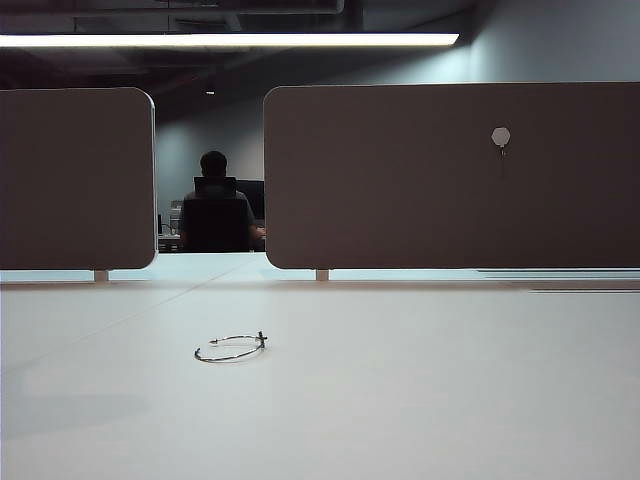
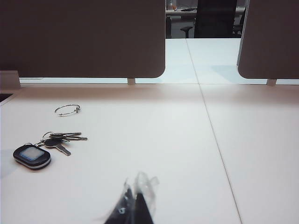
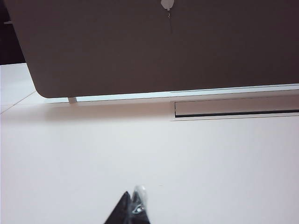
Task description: Hang the earring on the hook.
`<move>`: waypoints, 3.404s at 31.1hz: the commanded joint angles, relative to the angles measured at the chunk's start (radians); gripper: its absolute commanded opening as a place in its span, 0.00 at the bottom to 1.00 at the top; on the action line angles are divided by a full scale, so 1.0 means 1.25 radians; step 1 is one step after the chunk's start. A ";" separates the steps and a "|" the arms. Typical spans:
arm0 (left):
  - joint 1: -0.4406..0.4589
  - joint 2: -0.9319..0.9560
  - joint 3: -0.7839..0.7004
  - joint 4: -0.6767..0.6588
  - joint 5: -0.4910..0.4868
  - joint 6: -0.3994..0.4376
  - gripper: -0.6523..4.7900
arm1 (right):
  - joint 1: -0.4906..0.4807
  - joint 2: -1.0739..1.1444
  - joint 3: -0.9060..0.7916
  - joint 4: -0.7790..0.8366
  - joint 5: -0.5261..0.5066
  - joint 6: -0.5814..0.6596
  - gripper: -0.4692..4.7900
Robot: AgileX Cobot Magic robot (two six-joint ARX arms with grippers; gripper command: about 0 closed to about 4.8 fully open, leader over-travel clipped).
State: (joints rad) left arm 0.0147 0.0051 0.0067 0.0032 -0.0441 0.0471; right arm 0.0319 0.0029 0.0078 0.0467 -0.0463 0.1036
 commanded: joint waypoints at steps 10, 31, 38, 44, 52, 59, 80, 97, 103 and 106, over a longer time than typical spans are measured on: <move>-0.001 0.001 0.001 0.010 0.005 -0.002 0.11 | 0.002 -0.001 0.032 0.020 -0.036 -0.017 0.09; -0.001 0.001 0.014 0.022 0.173 -0.110 1.00 | 0.117 0.609 0.520 -0.123 -0.358 0.082 0.90; -0.002 0.001 0.089 -0.066 0.267 -0.219 1.00 | 0.316 0.926 0.628 -0.082 -0.352 0.029 0.88; -0.005 0.024 0.161 -0.082 0.339 -0.236 1.00 | 0.368 1.135 0.724 -0.057 -0.371 0.041 0.88; -0.087 0.214 0.246 -0.085 0.334 -0.200 1.00 | 0.407 1.283 0.807 -0.057 -0.374 0.043 0.82; -0.180 0.413 0.296 -0.032 0.314 -0.188 1.00 | 0.457 1.353 0.811 -0.050 -0.292 0.018 0.83; -0.216 0.492 0.332 -0.026 0.248 -0.118 1.00 | 0.573 1.513 0.859 -0.029 -0.077 0.021 0.91; -0.215 0.492 0.332 -0.044 0.248 -0.096 1.00 | 0.609 1.588 0.865 -0.128 0.076 0.015 0.34; -0.215 0.493 0.332 -0.044 0.248 -0.076 1.00 | 0.609 1.587 0.866 -0.109 0.060 0.015 0.08; -0.215 0.493 0.332 -0.045 0.248 -0.076 1.00 | 0.604 1.587 0.867 -0.084 0.017 0.015 0.08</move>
State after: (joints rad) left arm -0.2535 0.6212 0.4156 -0.0643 0.2649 -0.0555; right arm 0.7841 1.9560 1.1133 0.0521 0.0402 0.1165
